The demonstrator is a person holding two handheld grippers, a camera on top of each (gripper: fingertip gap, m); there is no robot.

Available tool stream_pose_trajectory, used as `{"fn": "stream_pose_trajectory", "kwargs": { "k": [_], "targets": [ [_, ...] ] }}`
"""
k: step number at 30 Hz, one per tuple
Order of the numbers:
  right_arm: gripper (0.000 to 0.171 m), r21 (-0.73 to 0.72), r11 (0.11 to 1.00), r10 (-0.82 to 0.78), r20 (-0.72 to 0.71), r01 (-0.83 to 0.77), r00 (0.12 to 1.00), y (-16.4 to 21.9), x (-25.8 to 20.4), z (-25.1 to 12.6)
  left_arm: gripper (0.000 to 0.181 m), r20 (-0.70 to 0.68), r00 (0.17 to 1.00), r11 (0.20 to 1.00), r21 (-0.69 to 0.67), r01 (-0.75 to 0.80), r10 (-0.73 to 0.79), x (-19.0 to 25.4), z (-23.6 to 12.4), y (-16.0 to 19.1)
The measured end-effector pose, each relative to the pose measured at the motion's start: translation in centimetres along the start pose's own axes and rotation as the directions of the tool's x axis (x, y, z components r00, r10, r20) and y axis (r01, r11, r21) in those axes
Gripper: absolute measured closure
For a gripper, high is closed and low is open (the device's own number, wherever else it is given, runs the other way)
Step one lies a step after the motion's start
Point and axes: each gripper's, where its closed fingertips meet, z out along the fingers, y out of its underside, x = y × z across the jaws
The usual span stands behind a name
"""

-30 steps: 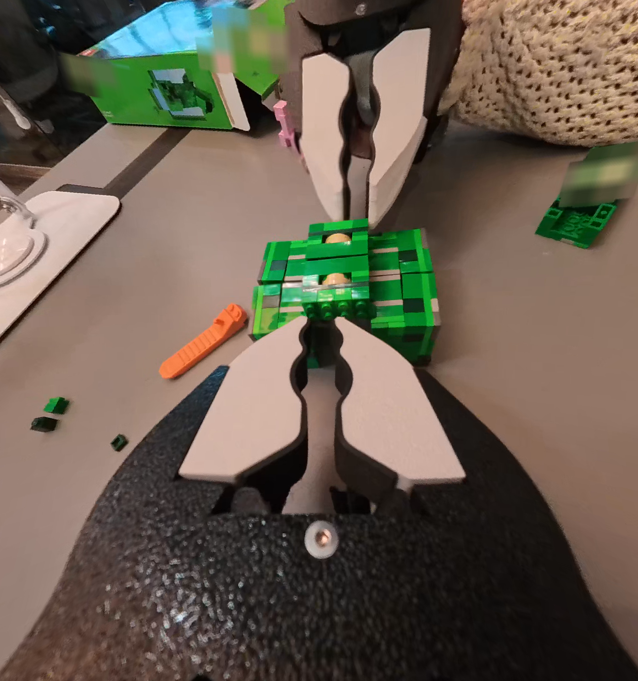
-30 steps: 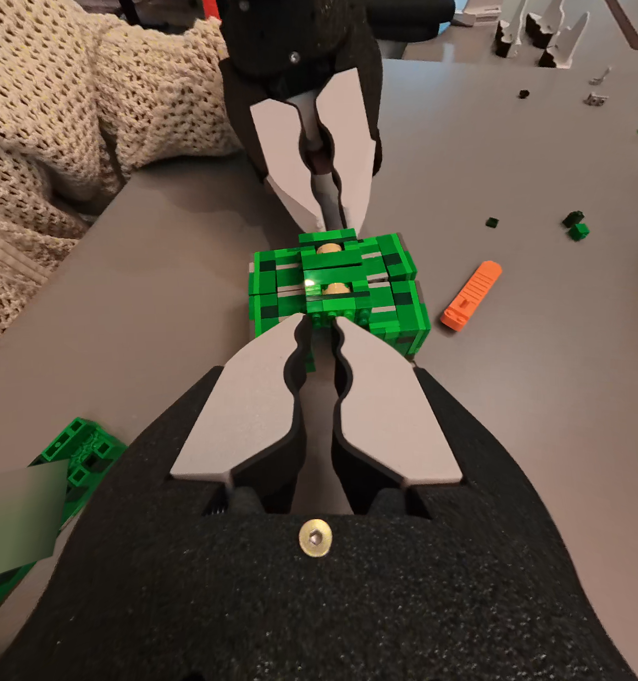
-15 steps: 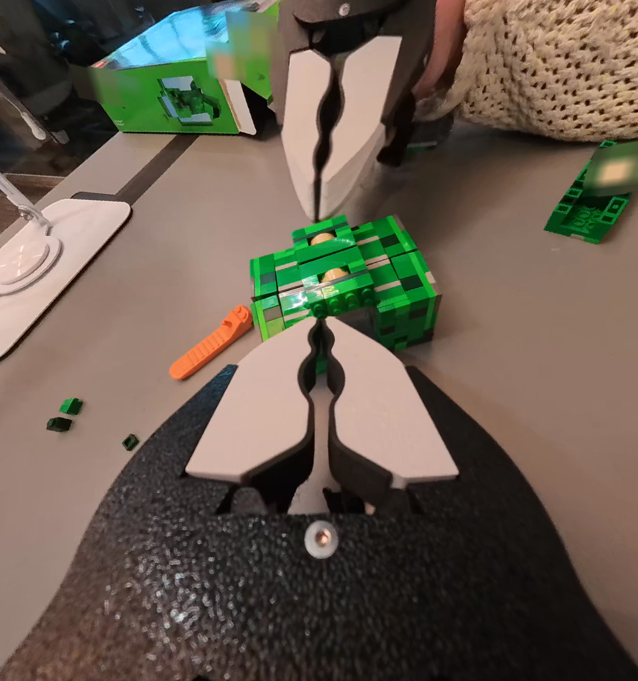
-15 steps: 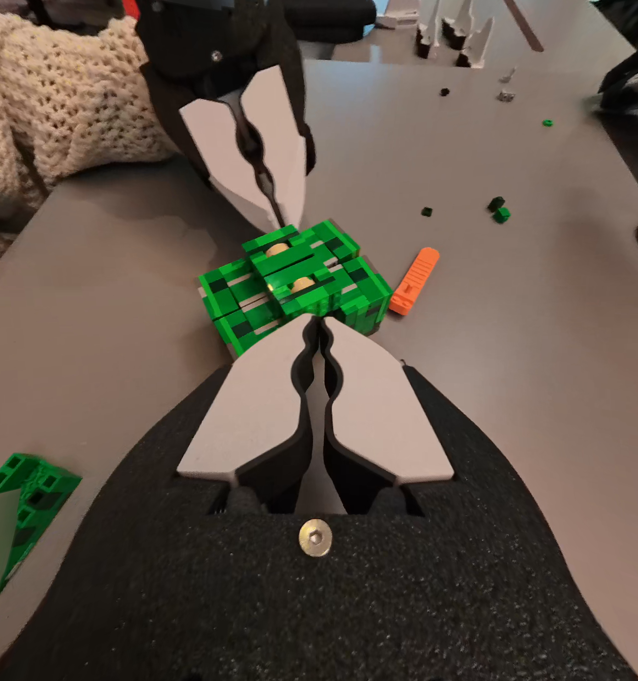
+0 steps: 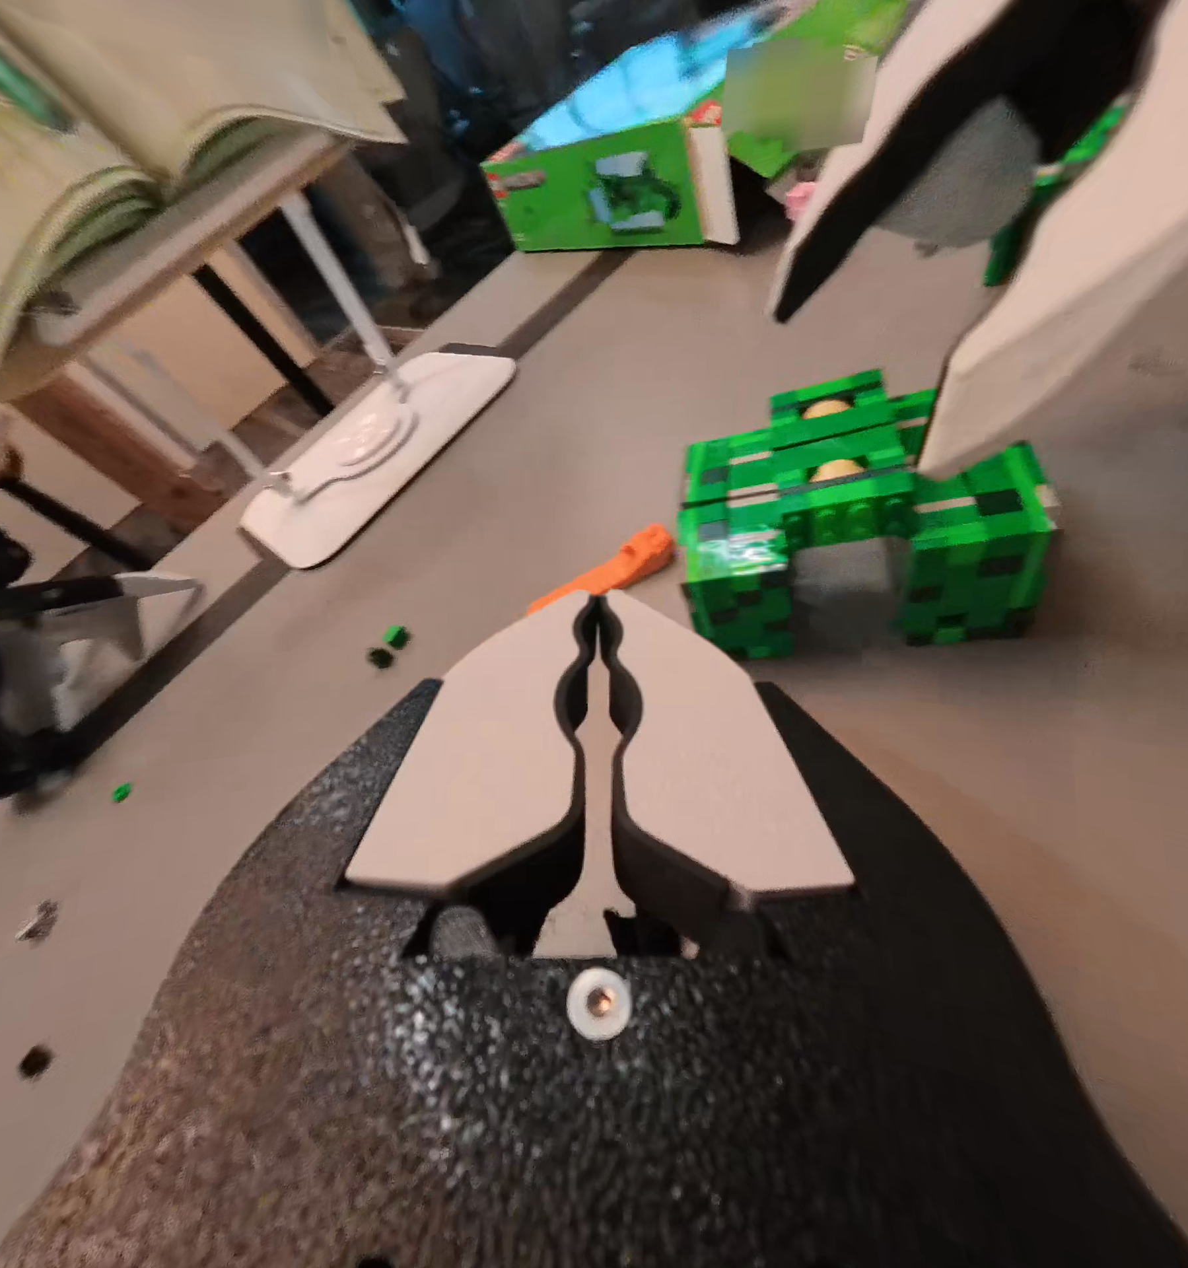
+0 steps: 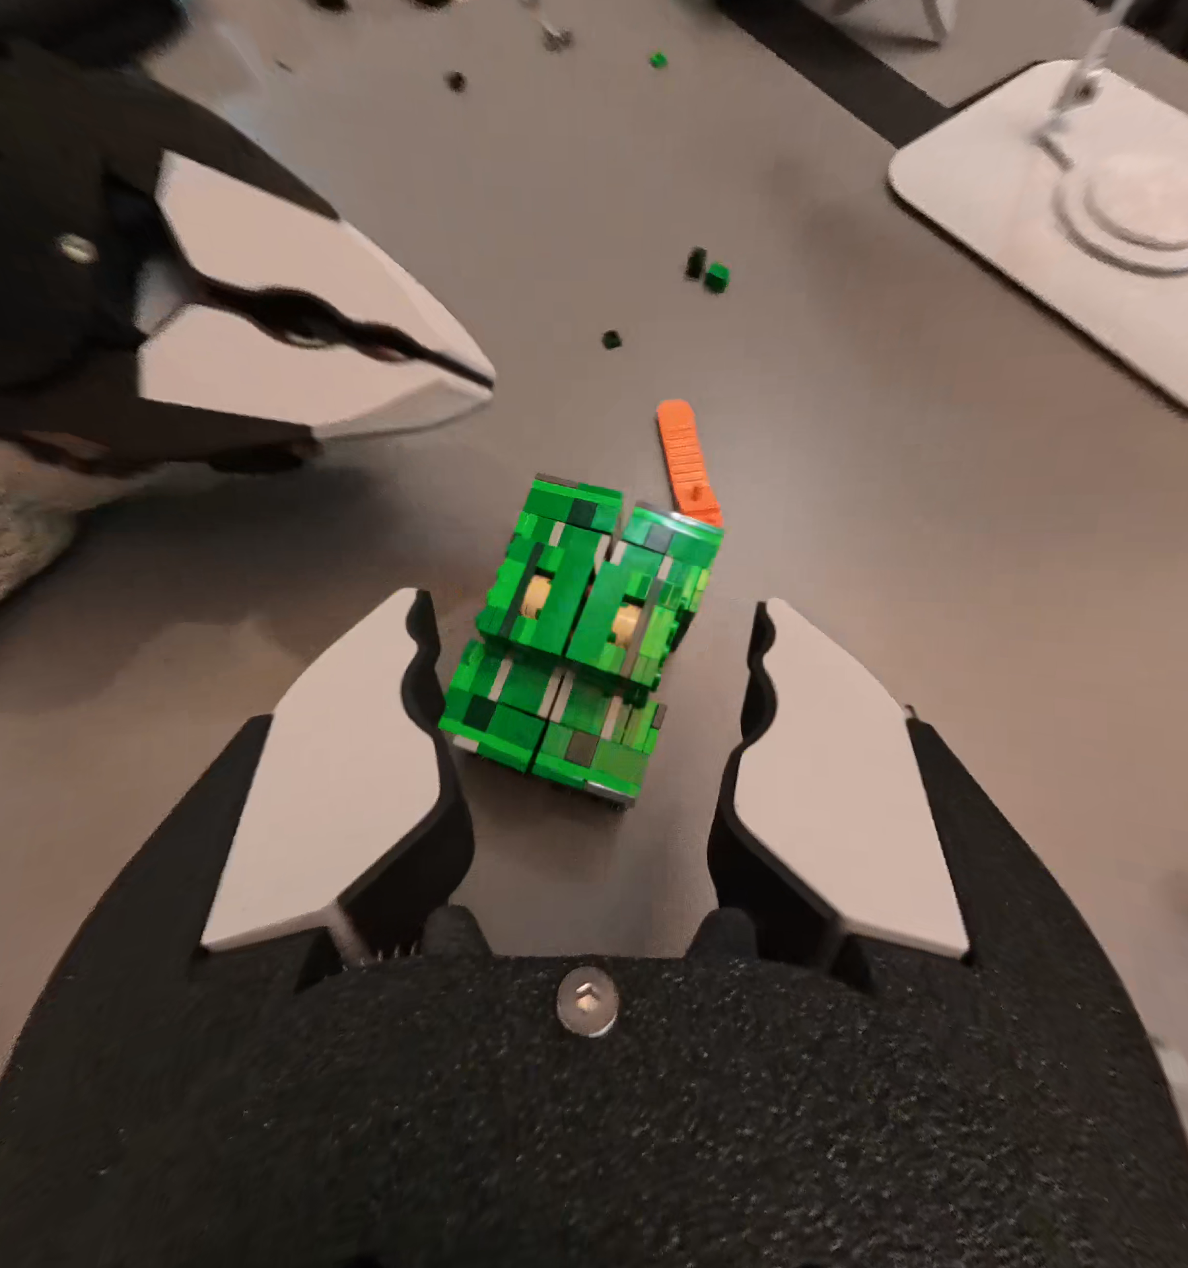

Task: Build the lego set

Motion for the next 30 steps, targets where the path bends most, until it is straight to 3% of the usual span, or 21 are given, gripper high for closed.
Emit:
{"fn": "stream_pose_trajectory", "kwargs": {
  "k": [7,11,13,18,23,30],
  "targets": [
    [0.083,-0.171,0.983,0.033,-0.226,-0.073,0.973,2.0,0.6,2.4,0.181,0.082,0.996,0.998,0.052,0.021,-0.025,-1.8,-1.2,0.6],
    [0.102,-0.173,0.977,0.096,-0.183,-0.128,0.978,2.4,0.1,2.7,0.181,0.066,0.997,0.998,0.061,0.026,-0.030,-1.4,-1.4,0.5],
    [0.103,-0.184,0.978,0.069,-0.171,-0.100,0.983,2.3,-0.1,2.7,0.181,0.053,0.999,0.998,0.062,0.005,-0.008,-0.9,-1.3,0.3],
    [0.105,-0.224,0.973,-0.066,-0.024,0.059,0.998,2.3,-0.7,2.9,0.181,-0.075,0.996,0.990,0.135,-0.041,0.051,1.6,-1.9,-1.3],
    [0.106,-0.245,0.903,-0.293,0.252,0.354,0.922,2.8,-2.1,2.4,0.128,-0.326,0.939,0.981,0.188,-0.049,0.110,4.8,-2.6,-3.1],
    [0.106,-0.134,0.863,-0.386,0.445,0.487,0.808,3.0,-3.3,2.0,0.107,-0.486,0.864,0.990,0.018,-0.143,0.134,6.5,-0.3,-1.8]
  ]
}}
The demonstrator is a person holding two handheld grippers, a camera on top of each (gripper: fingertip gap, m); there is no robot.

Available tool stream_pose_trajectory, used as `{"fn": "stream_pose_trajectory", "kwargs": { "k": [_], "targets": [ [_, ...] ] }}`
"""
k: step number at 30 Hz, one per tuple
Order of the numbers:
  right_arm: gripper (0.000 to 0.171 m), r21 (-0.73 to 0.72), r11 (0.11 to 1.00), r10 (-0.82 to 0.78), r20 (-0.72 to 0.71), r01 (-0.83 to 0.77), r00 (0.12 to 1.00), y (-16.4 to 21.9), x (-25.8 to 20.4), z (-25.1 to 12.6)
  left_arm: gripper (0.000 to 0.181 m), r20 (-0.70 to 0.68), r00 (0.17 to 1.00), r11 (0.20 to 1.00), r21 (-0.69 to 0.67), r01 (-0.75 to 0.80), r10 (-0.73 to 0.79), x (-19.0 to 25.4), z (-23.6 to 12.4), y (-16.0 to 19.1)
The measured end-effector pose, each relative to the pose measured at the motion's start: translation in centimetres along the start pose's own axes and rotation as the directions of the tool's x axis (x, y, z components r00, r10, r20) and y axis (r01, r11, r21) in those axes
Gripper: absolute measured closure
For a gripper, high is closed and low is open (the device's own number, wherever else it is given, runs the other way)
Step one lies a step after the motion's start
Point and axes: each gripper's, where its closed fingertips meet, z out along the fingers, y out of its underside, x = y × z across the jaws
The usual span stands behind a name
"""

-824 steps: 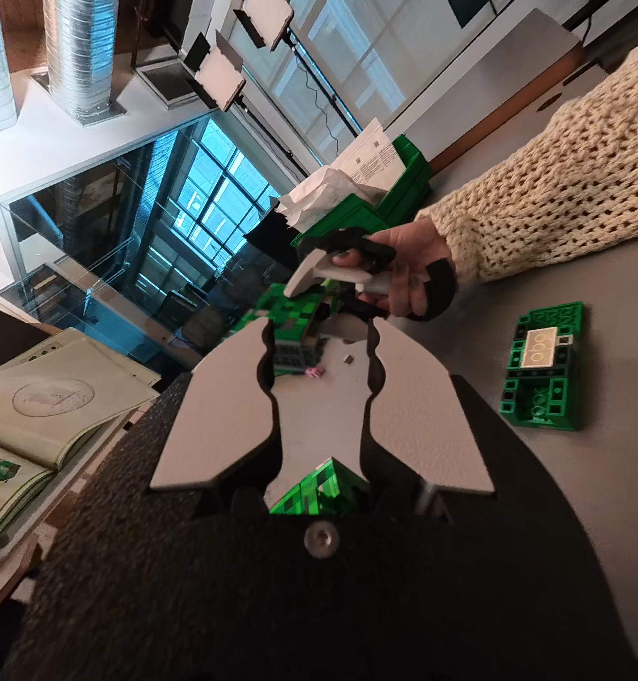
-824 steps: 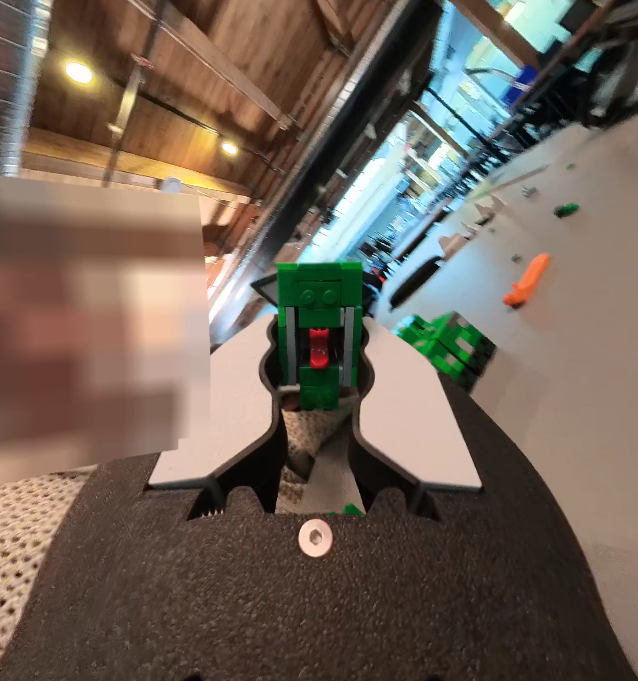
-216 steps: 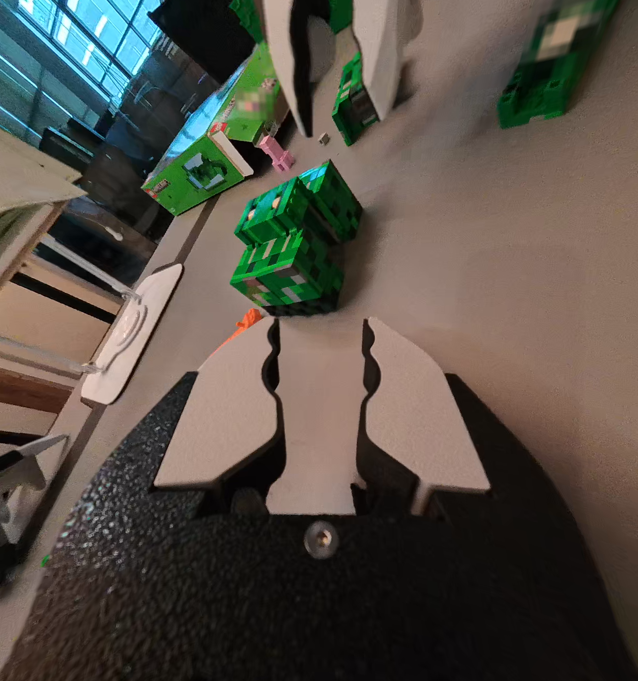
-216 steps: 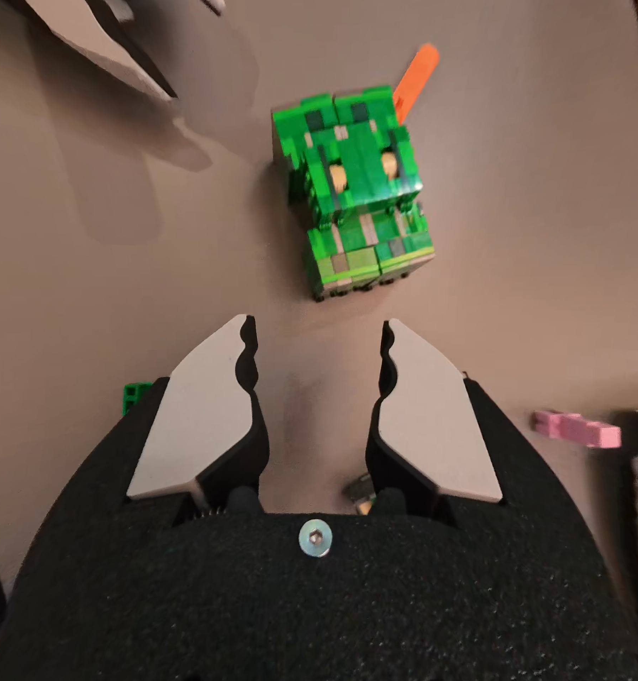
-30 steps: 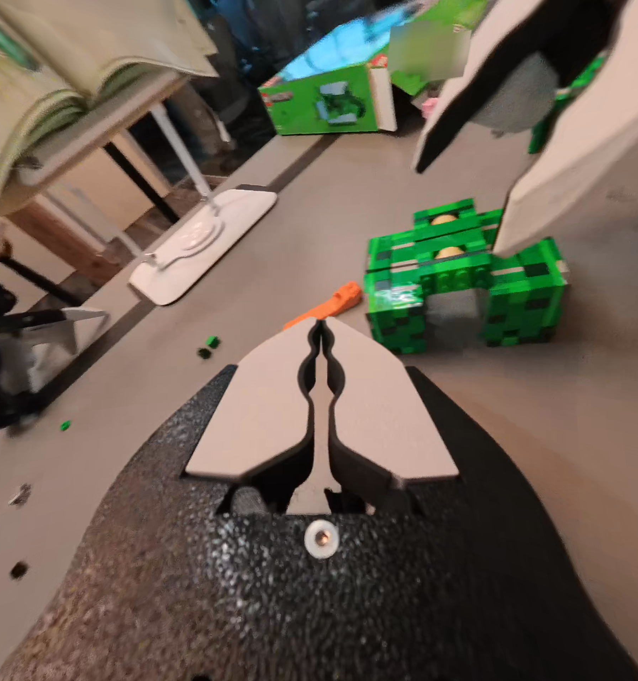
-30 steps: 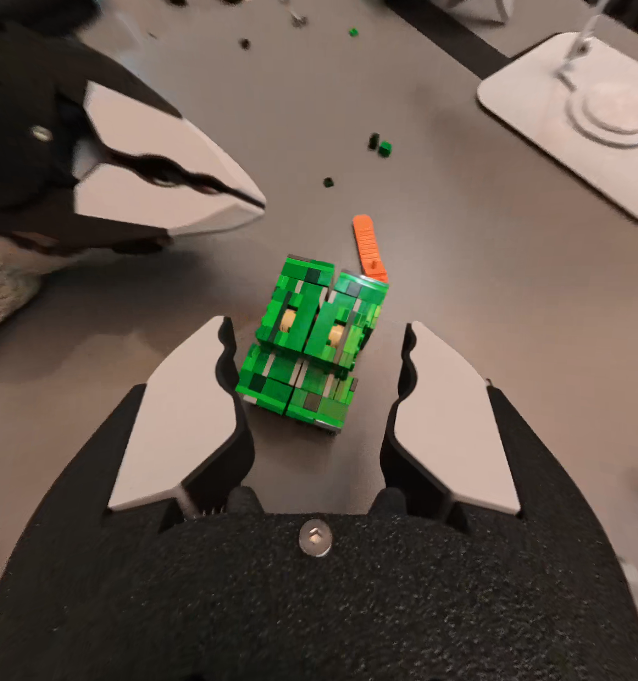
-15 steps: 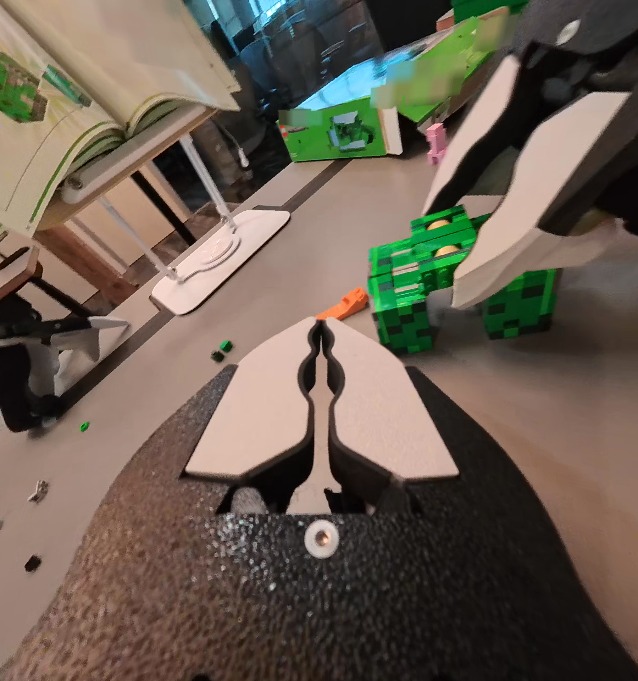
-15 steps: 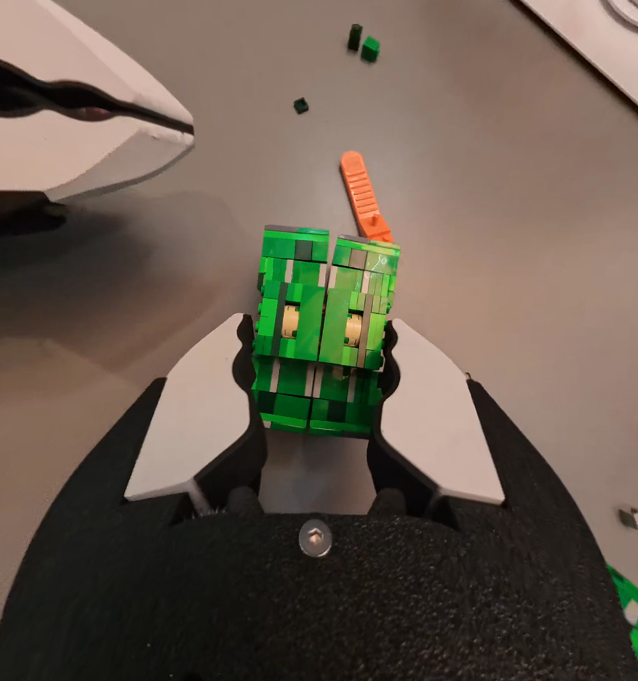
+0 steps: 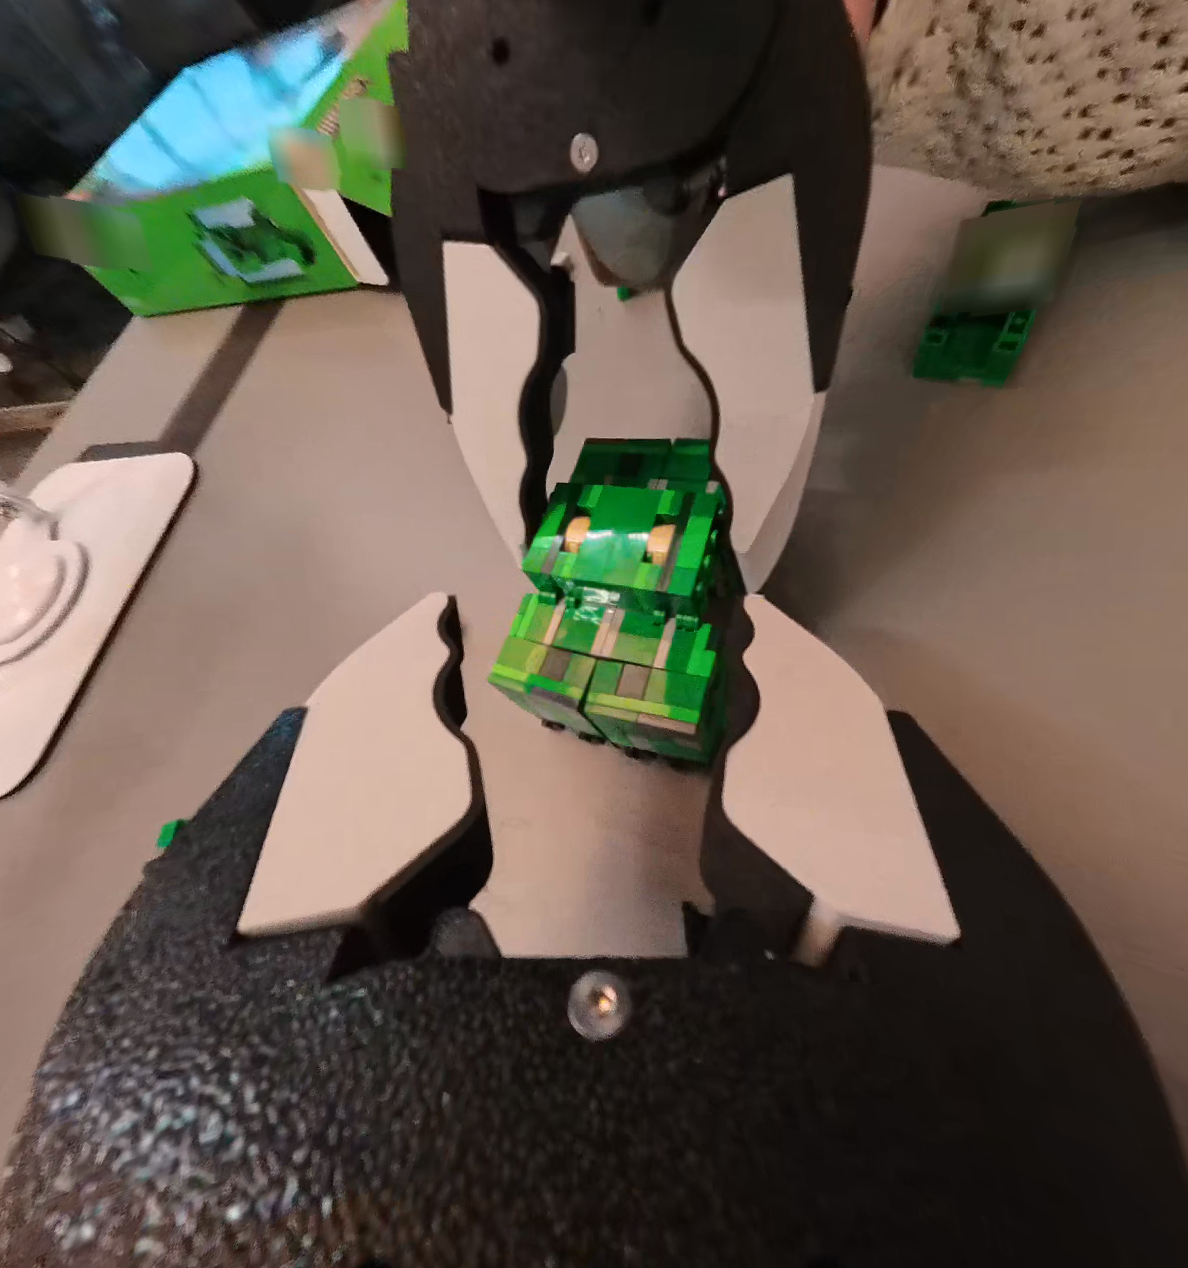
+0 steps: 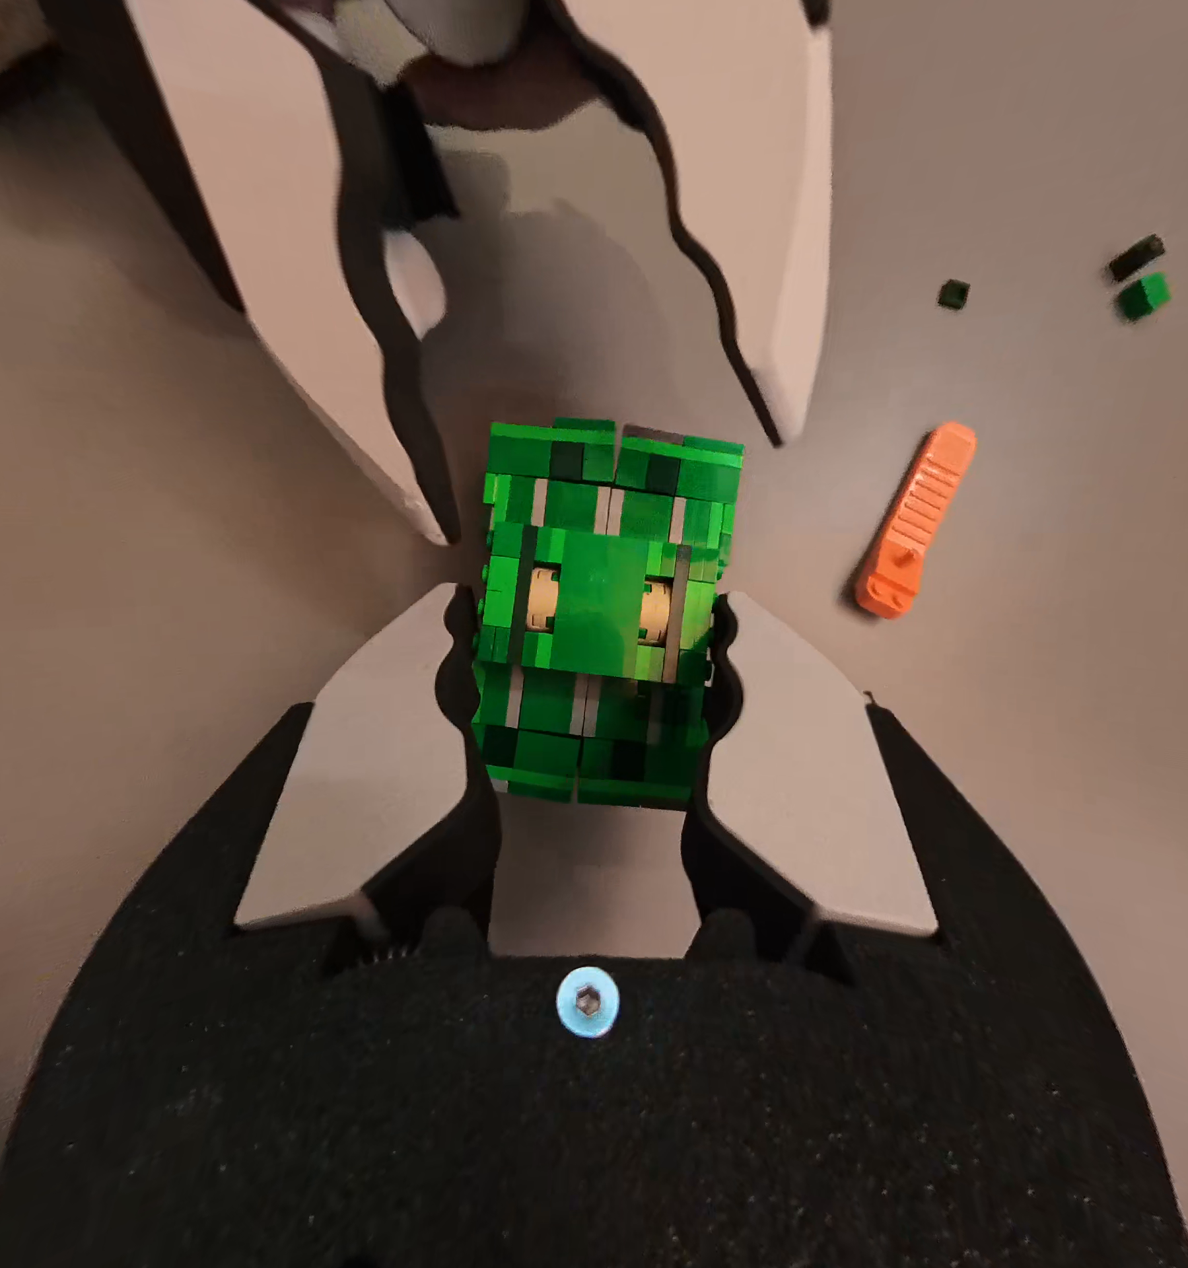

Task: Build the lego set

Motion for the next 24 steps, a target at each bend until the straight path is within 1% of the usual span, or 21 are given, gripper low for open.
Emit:
{"fn": "stream_pose_trajectory", "kwargs": {
  "k": [2,4,7,10,12,13,18,21,22,23,24],
  "targets": [
    [0.106,0.016,1.000,0.003,-0.003,-0.003,1.000,0.0,0.0,-0.1,0.105,-0.019,1.000,1.000,0.002,0.001,-0.001,0.0,0.5,-0.1],
    [0.099,0.065,0.997,0.028,-0.006,-0.027,1.000,0.0,0.0,-0.5,0.105,-0.044,0.999,1.000,0.016,-0.006,0.006,0.2,0.8,-0.3],
    [0.103,0.129,0.990,0.059,0.002,-0.059,0.998,0.1,-0.1,-1.4,0.114,-0.086,0.996,0.999,0.040,-0.031,0.034,0.6,1.3,-0.9],
    [0.105,0.133,0.990,0.039,0.004,-0.039,0.999,0.2,-0.3,-1.5,0.118,-0.113,0.992,0.998,-0.013,-0.053,0.052,0.6,2.1,-0.5],
    [0.106,0.116,0.993,0.021,-0.002,-0.021,1.000,0.3,-0.1,-1.3,0.122,-0.142,0.989,0.999,-0.033,-0.043,0.038,0.9,2.3,-0.3],
    [0.109,0.111,0.994,0.010,-0.009,-0.009,1.000,0.3,0.0,-1.3,0.122,-0.142,0.989,0.999,-0.033,-0.040,0.035,0.9,2.3,-0.3],
    [0.111,0.113,0.993,-0.047,0.011,0.046,0.999,0.4,0.0,-1.3,0.123,-0.111,0.993,0.998,-0.047,-0.035,0.029,0.9,2.4,-0.3],
    [0.110,0.132,0.990,-0.043,0.028,0.039,0.999,0.4,0.0,-1.3,0.123,-0.090,0.996,0.999,-0.045,-0.015,0.011,0.9,2.4,-0.4],
    [0.110,0.141,0.990,-0.029,0.032,0.024,0.999,0.4,0.0,-1.4,0.120,-0.072,0.997,0.999,-0.048,-0.010,0.006,0.8,2.4,-0.3],
    [0.095,0.163,0.987,-0.010,0.017,0.007,1.000,0.3,0.2,-1.7,0.093,-0.057,0.998,0.997,-0.077,-0.016,0.012,0.8,2.2,0.2],
    [0.078,0.183,0.983,0.010,0.012,-0.012,1.000,0.5,0.4,-2.2,0.075,-0.052,0.999,0.993,-0.113,-0.018,0.012,0.7,1.9,1.0]
  ]
}}
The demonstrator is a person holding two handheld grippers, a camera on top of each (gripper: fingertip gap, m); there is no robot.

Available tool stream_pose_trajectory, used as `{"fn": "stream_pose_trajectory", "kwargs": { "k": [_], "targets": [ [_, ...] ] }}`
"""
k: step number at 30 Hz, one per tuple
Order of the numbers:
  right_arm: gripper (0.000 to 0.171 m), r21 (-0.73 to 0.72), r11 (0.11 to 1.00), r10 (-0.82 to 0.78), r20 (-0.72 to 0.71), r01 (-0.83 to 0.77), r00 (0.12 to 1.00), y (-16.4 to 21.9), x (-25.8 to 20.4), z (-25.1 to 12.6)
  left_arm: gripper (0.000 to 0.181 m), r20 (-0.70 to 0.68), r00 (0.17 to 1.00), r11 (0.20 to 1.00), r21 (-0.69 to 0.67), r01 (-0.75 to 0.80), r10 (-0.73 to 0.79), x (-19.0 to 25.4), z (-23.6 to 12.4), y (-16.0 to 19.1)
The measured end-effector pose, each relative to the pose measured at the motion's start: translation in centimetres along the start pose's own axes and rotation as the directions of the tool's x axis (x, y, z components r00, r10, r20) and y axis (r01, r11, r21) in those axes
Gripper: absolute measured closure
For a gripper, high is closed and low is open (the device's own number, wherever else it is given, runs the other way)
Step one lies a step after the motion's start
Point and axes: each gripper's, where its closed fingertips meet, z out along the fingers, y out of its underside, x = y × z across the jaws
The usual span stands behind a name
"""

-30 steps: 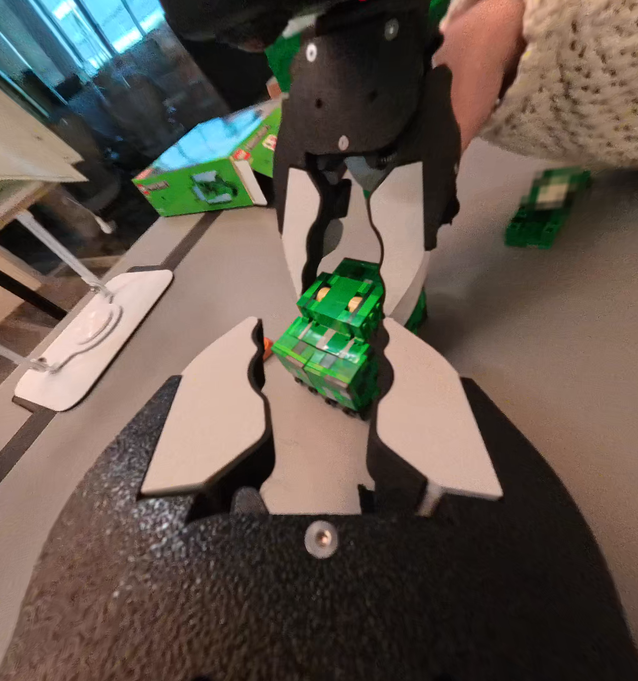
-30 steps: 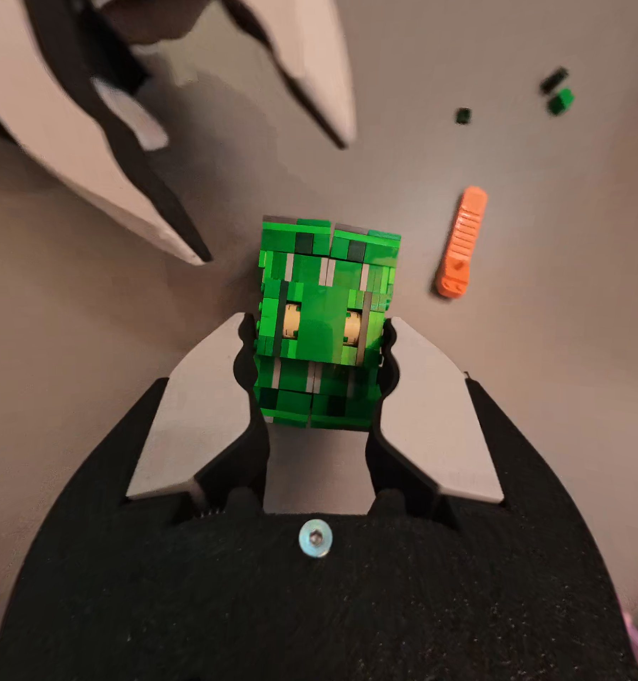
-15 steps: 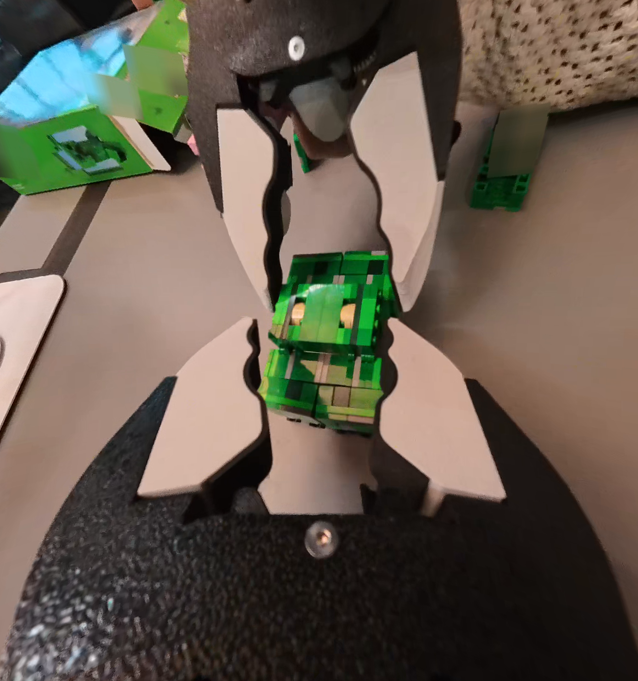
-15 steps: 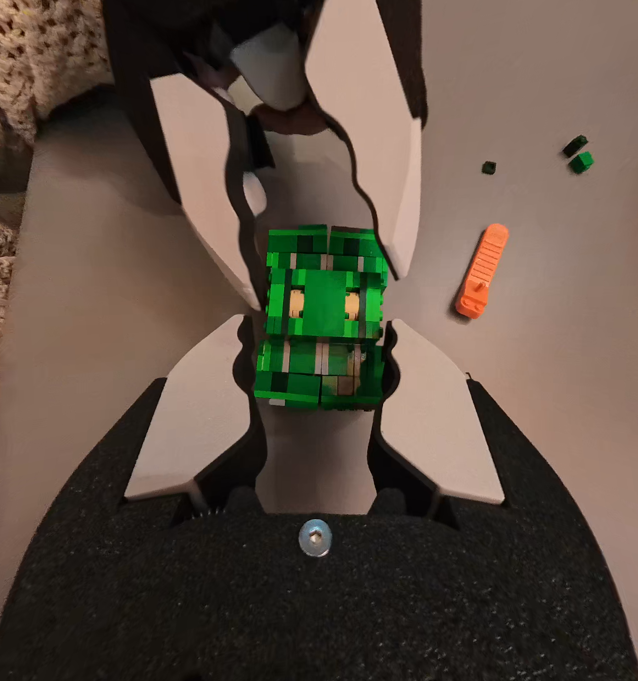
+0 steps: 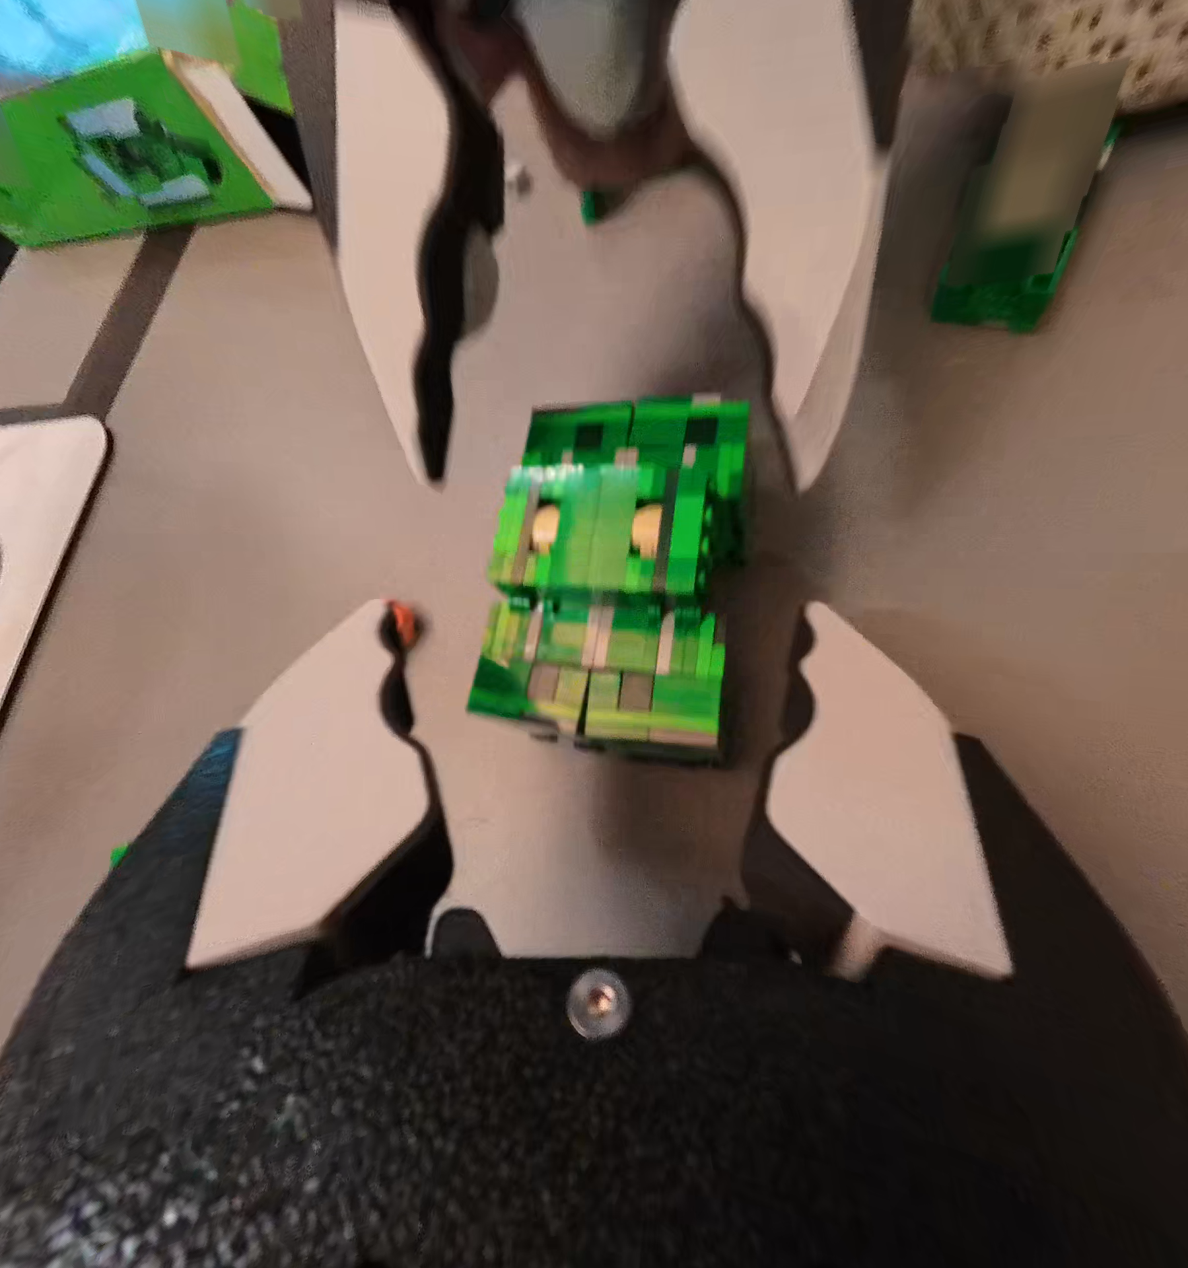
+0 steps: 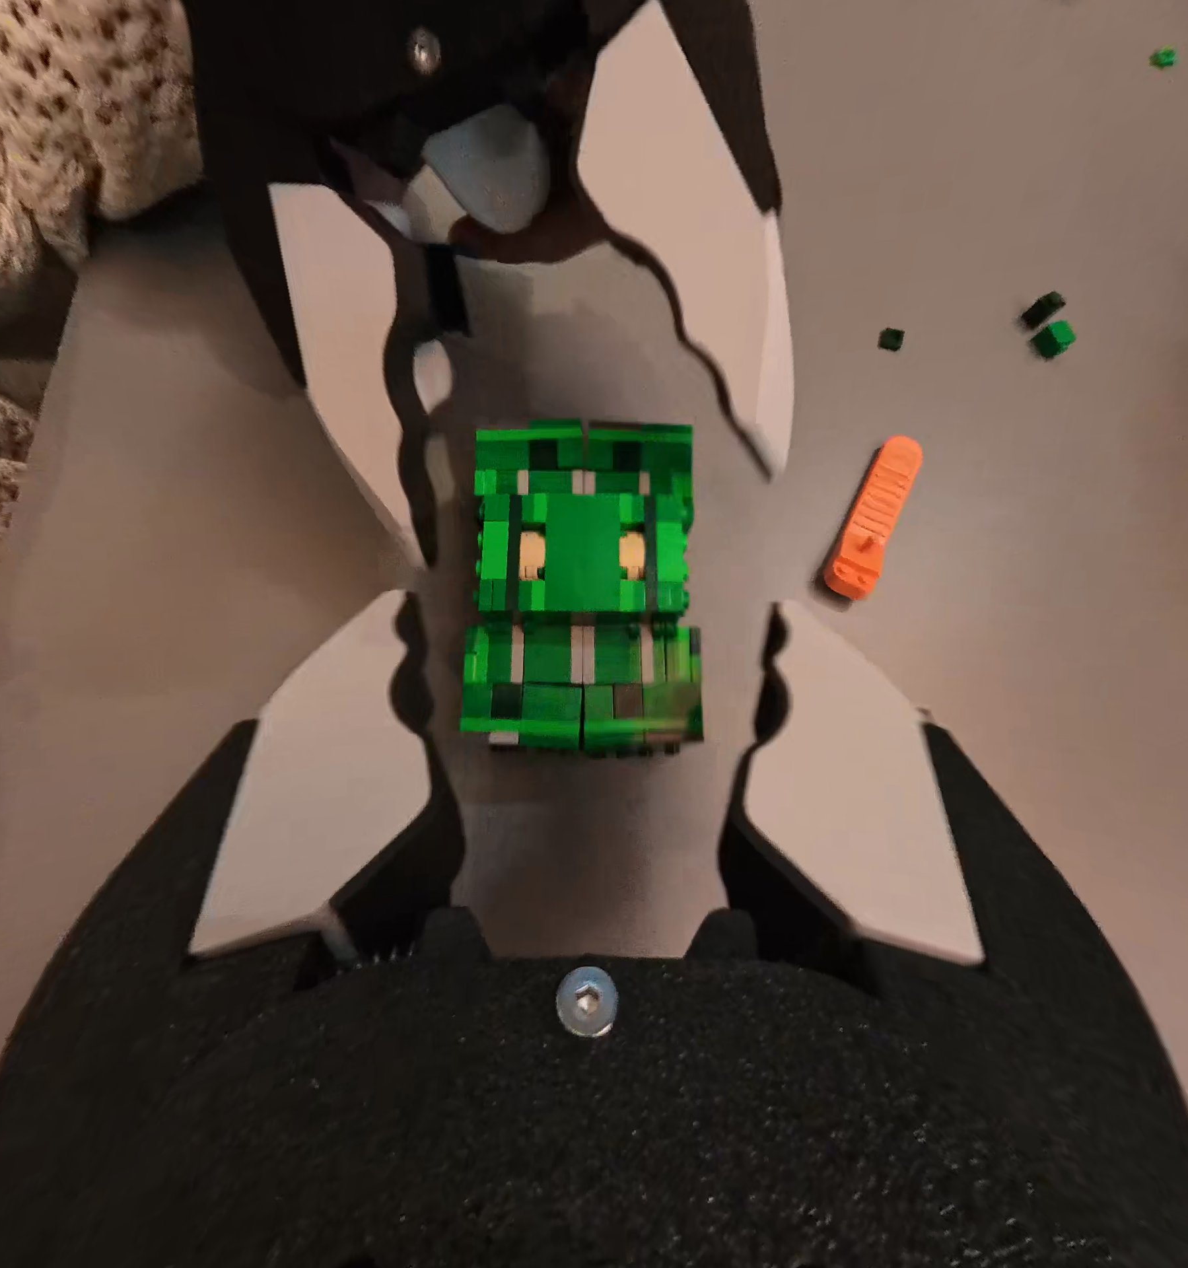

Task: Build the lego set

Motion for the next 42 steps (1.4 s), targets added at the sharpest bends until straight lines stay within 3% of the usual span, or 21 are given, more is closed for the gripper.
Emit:
{"fn": "stream_pose_trajectory", "kwargs": {
  "k": [2,4,8,13,27,36,37,39,42],
  "targets": [
    [0.063,0.010,0.998,0.055,0.019,-0.056,0.998,0.9,-0.2,-0.8,0.070,-0.039,0.999,1.000,0.021,0.018,-0.017,0.2,-0.5,1.0],
    [0.062,-0.020,0.998,0.057,-0.014,-0.058,0.998,2.4,0.0,-0.8,0.070,-0.071,0.996,0.997,0.058,0.057,-0.053,0.0,-0.5,1.8],
    [0.071,-0.054,0.997,0.051,-0.003,-0.051,0.999,3.9,-0.6,0.7,0.078,-0.144,0.986,0.993,0.061,0.099,-0.090,0.3,0.5,3.0],
    [0.089,-0.058,0.998,0.012,-0.013,-0.013,1.000,4.2,-0.4,1.4,0.098,-0.142,0.989,0.997,0.050,0.055,-0.048,0.7,1.1,3.3],
    [0.093,-0.017,1.000,-0.020,0.005,0.020,1.000,4.2,-0.3,1.3,0.104,-0.134,0.989,0.997,0.042,0.065,-0.059,0.7,1.2,3.3],
    [0.091,0.001,1.000,0.002,0.030,-0.002,1.000,4.2,0.0,1.3,0.101,-0.088,0.989,0.993,0.022,0.118,-0.115,0.7,1.3,3.3],
    [0.085,-0.009,1.000,0.029,0.016,-0.028,0.999,4.4,0.4,1.1,0.101,-0.071,0.988,0.990,0.009,0.141,-0.140,0.7,1.4,3.3],
    [0.077,-0.013,0.997,0.078,-0.013,-0.078,0.997,4.4,0.7,-0.1,0.092,-0.033,0.981,0.981,-0.031,0.191,-0.192,1.1,1.6,3.6],
    [0.080,0.017,0.993,0.118,-0.131,-0.117,0.984,3.7,0.6,-2.9,0.077,0.009,0.975,0.974,-0.056,0.220,-0.220,2.1,1.0,3.8]
  ]
}}
